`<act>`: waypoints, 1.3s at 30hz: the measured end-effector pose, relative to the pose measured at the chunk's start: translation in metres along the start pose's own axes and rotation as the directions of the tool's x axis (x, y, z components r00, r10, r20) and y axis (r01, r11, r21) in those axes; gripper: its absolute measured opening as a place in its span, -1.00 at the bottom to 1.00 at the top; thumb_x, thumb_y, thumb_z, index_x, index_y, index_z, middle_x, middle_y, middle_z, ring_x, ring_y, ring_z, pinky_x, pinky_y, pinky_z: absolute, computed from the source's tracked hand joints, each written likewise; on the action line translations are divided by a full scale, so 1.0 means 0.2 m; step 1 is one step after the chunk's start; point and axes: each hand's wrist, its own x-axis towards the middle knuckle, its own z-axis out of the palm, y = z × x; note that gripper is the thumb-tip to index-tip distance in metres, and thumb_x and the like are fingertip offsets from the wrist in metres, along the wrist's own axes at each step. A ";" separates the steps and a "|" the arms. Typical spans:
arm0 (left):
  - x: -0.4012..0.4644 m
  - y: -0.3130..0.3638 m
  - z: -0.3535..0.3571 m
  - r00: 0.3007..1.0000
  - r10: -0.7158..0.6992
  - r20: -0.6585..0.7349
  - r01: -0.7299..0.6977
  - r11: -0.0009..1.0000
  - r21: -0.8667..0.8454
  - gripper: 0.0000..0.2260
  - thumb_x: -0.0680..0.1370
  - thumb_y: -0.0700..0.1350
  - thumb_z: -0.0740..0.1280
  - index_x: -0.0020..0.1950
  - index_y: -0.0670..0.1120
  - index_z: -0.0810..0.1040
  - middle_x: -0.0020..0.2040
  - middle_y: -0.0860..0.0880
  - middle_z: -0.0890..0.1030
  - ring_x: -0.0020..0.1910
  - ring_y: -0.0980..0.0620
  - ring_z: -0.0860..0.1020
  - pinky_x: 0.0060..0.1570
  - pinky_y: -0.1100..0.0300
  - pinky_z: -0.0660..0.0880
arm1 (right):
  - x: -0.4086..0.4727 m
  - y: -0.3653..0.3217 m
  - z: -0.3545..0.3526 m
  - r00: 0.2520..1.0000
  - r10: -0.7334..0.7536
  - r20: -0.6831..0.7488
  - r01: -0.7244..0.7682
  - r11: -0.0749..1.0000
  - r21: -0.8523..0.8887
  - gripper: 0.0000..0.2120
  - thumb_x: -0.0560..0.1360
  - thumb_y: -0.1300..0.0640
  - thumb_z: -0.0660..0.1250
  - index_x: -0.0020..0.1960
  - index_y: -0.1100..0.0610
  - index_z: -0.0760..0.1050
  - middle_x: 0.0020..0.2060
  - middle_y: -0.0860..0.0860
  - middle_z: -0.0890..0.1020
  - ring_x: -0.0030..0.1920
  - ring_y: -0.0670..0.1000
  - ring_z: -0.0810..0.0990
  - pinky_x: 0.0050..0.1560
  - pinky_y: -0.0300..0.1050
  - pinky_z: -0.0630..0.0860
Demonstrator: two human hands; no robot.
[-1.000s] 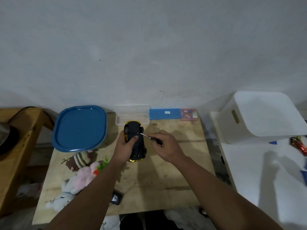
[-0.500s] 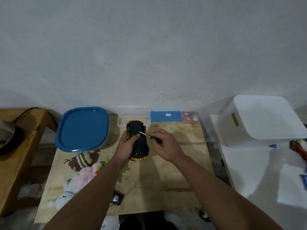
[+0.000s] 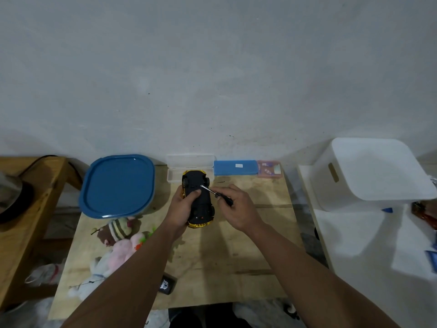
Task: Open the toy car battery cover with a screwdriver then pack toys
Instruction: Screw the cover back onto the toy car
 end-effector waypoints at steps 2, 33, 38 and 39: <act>0.00 0.00 0.00 1.000 0.009 0.001 -0.009 1.000 0.013 -0.70 0.64 -0.18 0.37 0.38 -0.01 0.54 0.17 -0.22 0.70 0.04 -0.24 0.70 0.01 -0.09 0.63 | 0.00 0.00 0.00 1.000 0.002 -0.004 -0.002 1.000 0.001 -0.64 0.55 0.24 0.29 0.28 -0.02 0.63 -0.08 -0.04 0.57 -0.05 -0.09 0.60 0.01 -0.21 0.55; -0.08 0.03 -0.03 0.946 0.320 0.042 -0.288 0.777 0.559 -0.58 0.64 -0.12 0.37 0.45 0.12 0.36 0.19 0.06 0.63 0.17 0.00 0.61 0.21 -0.16 0.60 | 0.14 -0.12 -0.12 0.933 0.291 0.211 -0.296 0.955 -0.010 -0.81 0.63 0.17 0.26 0.09 0.07 0.65 -0.18 -0.15 0.63 -0.23 -0.17 0.61 -0.17 -0.30 0.47; -0.09 0.03 -0.02 0.951 0.309 0.033 -0.276 0.792 0.544 -0.60 0.64 -0.12 0.36 0.42 0.16 0.36 0.18 0.09 0.63 0.17 0.04 0.61 0.21 -0.13 0.60 | 0.14 -0.12 -0.11 0.946 0.251 0.205 -0.246 0.968 -0.049 -0.92 0.53 0.15 0.42 -0.05 0.01 0.68 -0.15 -0.11 0.69 -0.10 -0.09 0.67 0.01 -0.11 0.60; -0.09 0.03 -0.02 0.951 0.307 0.033 -0.275 0.793 0.545 -0.60 0.64 -0.11 0.36 0.42 0.16 0.36 0.17 0.09 0.63 0.16 0.04 0.61 0.20 -0.12 0.60 | 0.14 -0.12 -0.12 0.942 0.258 0.213 -0.254 0.966 -0.045 -0.92 0.53 0.15 0.42 -0.02 0.04 0.69 -0.15 -0.09 0.70 -0.11 -0.09 0.68 0.00 -0.13 0.60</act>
